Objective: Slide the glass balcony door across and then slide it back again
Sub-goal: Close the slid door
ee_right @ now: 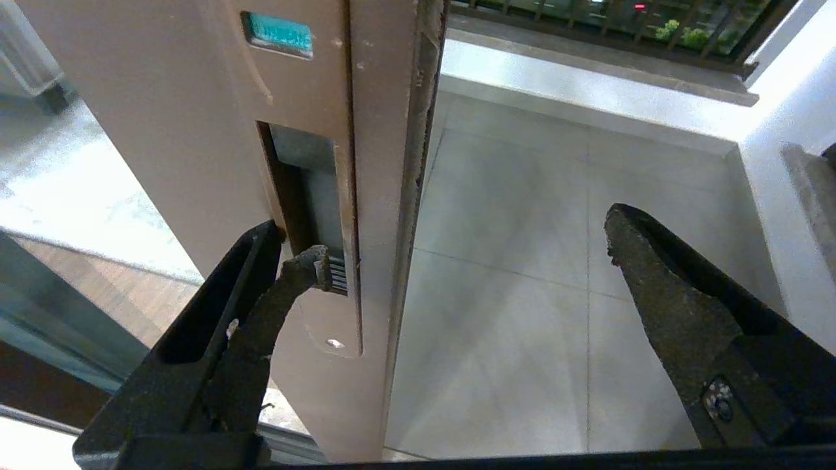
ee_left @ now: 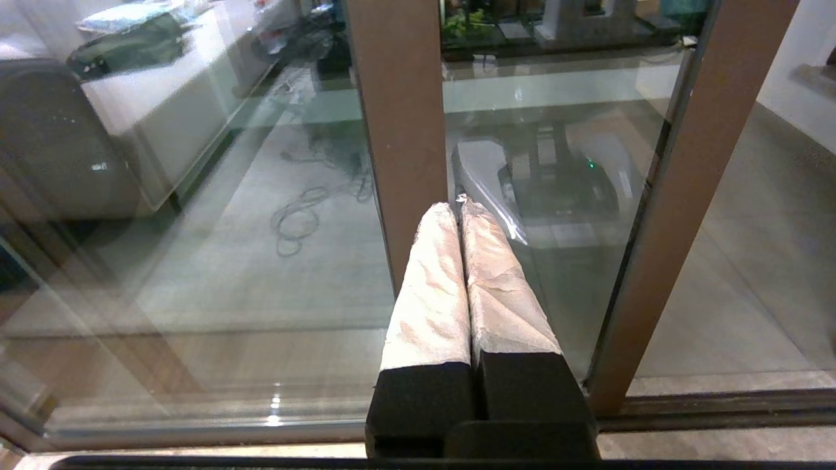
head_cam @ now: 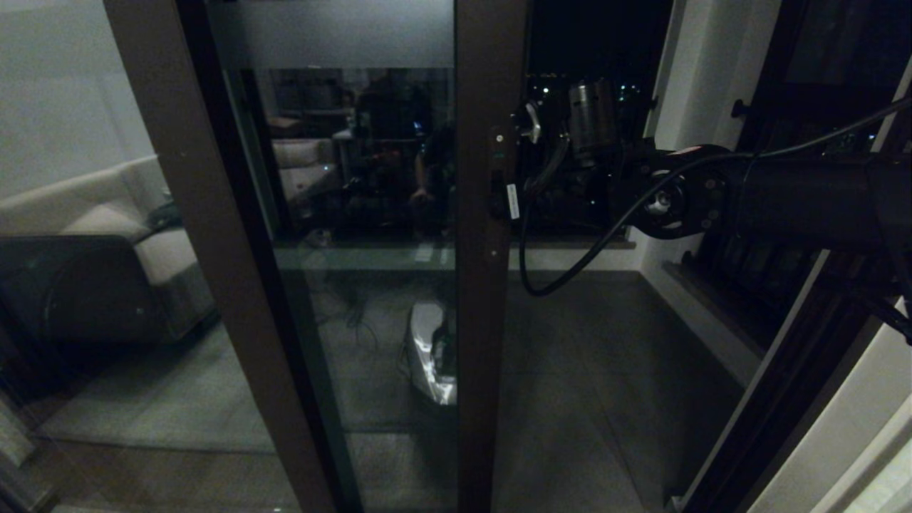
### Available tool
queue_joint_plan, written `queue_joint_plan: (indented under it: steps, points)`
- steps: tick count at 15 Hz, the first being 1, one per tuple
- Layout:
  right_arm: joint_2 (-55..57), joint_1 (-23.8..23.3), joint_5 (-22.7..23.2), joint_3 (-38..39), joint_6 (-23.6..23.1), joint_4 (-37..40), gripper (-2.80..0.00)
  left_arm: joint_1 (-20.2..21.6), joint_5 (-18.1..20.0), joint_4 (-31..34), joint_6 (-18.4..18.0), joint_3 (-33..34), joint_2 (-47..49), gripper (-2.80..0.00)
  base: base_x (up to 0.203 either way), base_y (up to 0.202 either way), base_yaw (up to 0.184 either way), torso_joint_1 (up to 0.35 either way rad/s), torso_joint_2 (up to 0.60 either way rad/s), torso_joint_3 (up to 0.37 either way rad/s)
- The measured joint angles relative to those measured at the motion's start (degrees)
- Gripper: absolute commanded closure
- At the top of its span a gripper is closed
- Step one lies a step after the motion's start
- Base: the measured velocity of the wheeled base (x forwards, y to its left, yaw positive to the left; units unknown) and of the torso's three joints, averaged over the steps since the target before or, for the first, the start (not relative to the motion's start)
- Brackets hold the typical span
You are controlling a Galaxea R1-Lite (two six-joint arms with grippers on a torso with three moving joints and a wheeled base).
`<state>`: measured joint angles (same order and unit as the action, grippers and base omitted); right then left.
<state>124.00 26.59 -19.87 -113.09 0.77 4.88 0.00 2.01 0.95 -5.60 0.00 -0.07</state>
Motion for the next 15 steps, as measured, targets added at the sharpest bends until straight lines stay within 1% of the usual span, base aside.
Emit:
queue_joint_plan:
  steps: [15]
  points:
    - [0.0, 0.0, 0.0, 0.1, -1.3, 0.0, -2.8, 0.0, 0.0, 0.0, 0.0, 0.0, 0.0, 0.0, 0.0, 0.0, 0.0, 0.0, 0.0, 0.0]
